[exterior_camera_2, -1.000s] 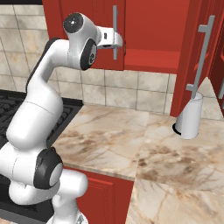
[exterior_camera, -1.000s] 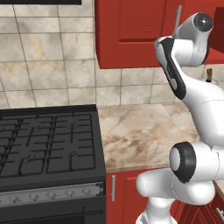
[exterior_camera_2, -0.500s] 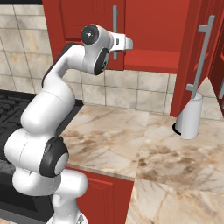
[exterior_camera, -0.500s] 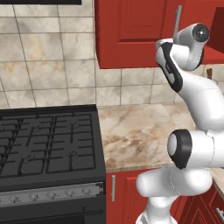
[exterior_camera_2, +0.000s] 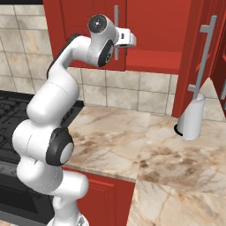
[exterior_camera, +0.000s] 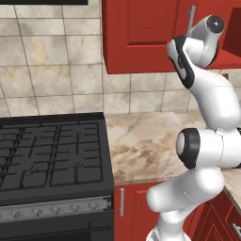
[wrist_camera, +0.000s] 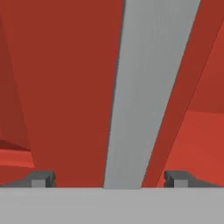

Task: Move the mustard and ketchup from the cabinet to the dining counter.

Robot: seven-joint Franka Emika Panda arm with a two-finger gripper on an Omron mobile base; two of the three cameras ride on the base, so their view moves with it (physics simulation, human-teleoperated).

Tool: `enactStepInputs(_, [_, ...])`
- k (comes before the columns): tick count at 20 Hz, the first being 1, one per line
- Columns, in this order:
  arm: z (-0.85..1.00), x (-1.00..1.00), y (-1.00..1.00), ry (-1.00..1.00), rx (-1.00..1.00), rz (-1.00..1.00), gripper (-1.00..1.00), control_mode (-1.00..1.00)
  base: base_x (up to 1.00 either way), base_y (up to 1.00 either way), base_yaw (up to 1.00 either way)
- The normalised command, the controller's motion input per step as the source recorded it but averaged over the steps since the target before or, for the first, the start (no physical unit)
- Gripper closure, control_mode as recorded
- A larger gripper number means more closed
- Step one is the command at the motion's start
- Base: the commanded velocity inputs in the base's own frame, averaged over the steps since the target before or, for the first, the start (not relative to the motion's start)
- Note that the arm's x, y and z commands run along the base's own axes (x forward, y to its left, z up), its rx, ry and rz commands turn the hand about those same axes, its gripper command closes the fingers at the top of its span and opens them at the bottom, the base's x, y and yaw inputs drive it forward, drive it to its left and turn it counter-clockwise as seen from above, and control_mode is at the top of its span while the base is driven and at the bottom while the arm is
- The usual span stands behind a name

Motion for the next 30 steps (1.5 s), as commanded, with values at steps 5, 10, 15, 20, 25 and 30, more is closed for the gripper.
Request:
enactStepInputs(5, [-0.20,0.22,0.01,-0.02,0.00,0.01,1.00,-1.00,0.00,0.00,0.00])
enactStepInputs(10, [-0.33,-0.20,0.39,-0.16,0.00,0.01,1.00,-1.00,0.00,0.00,0.00])
enactStepInputs(15, [-0.36,-0.47,0.93,-0.33,0.00,0.00,1.00,-1.00,0.00,0.00,0.00])
enactStepInputs(20, [-0.04,-0.70,1.00,-0.27,-0.10,0.09,1.00,-1.00,0.00,0.00,0.00])
enactStepInputs(25, [0.00,-1.00,1.00,-0.26,-0.18,0.18,1.00,-1.00,0.00,0.00,0.00])
enactStepInputs(30, [0.26,-1.00,1.00,-0.06,-0.30,0.14,1.00,-1.00,0.00,0.00,0.00])
